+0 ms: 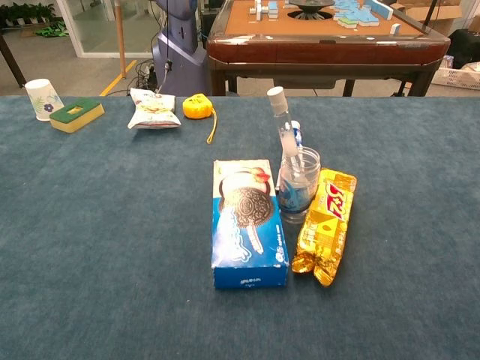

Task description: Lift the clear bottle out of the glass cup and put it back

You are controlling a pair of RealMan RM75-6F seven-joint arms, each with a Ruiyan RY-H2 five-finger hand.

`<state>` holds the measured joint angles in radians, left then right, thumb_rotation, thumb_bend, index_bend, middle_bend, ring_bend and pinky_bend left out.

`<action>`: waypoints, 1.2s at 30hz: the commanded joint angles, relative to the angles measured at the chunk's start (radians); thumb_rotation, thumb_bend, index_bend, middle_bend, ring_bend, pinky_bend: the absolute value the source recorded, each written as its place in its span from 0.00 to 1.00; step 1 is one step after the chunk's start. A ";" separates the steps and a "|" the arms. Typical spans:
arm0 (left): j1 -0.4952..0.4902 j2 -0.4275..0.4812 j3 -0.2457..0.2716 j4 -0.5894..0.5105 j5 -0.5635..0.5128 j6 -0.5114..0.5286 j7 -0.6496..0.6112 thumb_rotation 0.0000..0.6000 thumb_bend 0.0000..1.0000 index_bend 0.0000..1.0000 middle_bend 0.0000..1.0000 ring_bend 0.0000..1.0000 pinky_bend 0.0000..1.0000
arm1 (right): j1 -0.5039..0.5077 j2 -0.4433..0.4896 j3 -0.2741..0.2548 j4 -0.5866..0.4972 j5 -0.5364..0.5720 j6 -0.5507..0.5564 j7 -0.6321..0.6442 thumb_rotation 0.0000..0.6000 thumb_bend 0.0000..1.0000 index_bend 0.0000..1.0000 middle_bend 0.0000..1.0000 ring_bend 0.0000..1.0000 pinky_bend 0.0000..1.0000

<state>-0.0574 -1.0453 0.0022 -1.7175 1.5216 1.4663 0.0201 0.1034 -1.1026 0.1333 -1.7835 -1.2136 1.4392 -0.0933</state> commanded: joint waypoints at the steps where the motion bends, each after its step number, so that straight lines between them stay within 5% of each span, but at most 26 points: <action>1: 0.001 0.001 0.000 0.001 0.000 0.002 -0.002 1.00 0.09 0.00 0.16 0.19 0.44 | 0.002 -0.004 -0.001 0.001 0.001 -0.007 -0.005 1.00 0.00 0.37 0.25 0.16 0.29; 10: 0.005 0.003 -0.002 0.001 -0.015 0.003 -0.003 1.00 0.09 0.00 0.16 0.19 0.44 | 0.023 -0.001 0.011 -0.001 0.005 -0.078 0.074 1.00 0.00 0.37 0.25 0.16 0.29; 19: 0.004 0.004 0.001 0.001 -0.011 0.000 -0.003 1.00 0.09 0.00 0.16 0.19 0.44 | 0.154 0.066 0.057 -0.053 0.016 -0.320 0.195 1.00 0.00 0.42 0.25 0.14 0.29; 29: 0.013 0.010 0.006 -0.006 0.007 0.021 -0.007 1.00 0.09 0.00 0.16 0.19 0.44 | 0.353 0.057 0.142 -0.098 0.185 -0.539 0.153 1.00 0.00 0.46 0.25 0.14 0.29; 36: 0.017 0.020 0.005 -0.008 0.010 0.030 -0.025 1.00 0.09 0.00 0.16 0.19 0.44 | 0.491 -0.017 0.150 -0.061 0.312 -0.611 0.040 1.00 0.00 0.47 0.24 0.13 0.28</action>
<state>-0.0405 -1.0252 0.0073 -1.7249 1.5314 1.4965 -0.0042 0.5579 -1.0909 0.2792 -1.8613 -0.9289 0.8522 -0.0191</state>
